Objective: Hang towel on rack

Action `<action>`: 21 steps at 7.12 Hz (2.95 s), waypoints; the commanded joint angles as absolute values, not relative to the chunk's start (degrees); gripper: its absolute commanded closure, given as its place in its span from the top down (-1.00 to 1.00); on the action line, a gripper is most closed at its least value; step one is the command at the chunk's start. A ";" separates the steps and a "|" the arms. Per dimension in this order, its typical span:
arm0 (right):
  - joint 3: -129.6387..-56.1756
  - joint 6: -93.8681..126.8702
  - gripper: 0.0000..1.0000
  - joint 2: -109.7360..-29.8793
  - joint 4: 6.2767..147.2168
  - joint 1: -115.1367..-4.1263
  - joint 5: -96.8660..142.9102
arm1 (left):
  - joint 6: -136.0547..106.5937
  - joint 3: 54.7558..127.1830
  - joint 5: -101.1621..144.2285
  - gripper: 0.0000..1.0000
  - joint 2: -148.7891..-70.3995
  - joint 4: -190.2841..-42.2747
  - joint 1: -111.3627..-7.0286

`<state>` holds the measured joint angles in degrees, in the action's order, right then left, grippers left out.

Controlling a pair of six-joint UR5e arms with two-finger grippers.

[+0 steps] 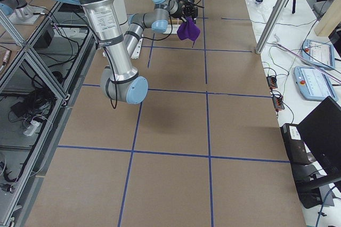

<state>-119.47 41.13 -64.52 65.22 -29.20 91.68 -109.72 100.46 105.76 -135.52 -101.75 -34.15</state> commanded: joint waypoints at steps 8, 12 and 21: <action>-121.12 43.60 1.00 -64.42 83.69 -38.72 113.26 | -102.27 112.80 105.64 -1.00 -123.71 -101.78 -34.71; -116.10 16.86 1.00 -68.28 100.69 -50.59 113.55 | -76.36 115.49 106.08 -1.00 -109.99 -101.86 -38.13; -115.84 -6.07 1.00 -77.78 104.68 -63.37 117.78 | -58.90 113.83 105.91 0.98 -103.27 -102.74 -41.92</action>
